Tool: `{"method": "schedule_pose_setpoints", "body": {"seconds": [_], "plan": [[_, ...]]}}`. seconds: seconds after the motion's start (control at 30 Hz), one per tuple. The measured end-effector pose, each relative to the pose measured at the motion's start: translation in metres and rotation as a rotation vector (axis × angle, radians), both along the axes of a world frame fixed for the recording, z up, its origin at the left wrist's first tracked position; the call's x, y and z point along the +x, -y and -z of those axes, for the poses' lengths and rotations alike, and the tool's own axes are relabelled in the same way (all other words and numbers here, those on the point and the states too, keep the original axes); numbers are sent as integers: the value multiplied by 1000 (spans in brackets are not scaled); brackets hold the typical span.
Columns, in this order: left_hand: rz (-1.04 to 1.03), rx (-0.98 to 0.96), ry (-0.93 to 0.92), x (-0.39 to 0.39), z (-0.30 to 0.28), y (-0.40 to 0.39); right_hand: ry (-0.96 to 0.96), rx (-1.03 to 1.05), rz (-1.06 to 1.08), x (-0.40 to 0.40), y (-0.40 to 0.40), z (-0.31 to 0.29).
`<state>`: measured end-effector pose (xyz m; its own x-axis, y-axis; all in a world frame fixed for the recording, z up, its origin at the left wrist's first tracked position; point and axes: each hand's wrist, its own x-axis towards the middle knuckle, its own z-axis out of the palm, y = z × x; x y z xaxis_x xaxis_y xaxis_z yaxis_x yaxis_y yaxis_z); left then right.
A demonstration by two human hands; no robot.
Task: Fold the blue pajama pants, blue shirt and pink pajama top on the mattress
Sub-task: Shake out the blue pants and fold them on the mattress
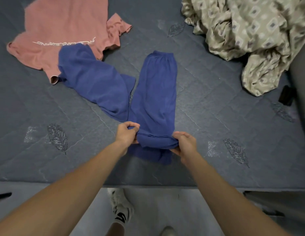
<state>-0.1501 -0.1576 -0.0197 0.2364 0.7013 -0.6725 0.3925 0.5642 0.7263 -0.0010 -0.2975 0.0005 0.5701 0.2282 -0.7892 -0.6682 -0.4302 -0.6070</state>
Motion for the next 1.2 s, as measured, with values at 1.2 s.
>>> {"method": "schedule_pose_setpoints", "body": {"seconds": [1.2], "plan": [[-55, 3, 92, 248, 49, -293, 48, 108, -107, 253, -310, 57]]}}
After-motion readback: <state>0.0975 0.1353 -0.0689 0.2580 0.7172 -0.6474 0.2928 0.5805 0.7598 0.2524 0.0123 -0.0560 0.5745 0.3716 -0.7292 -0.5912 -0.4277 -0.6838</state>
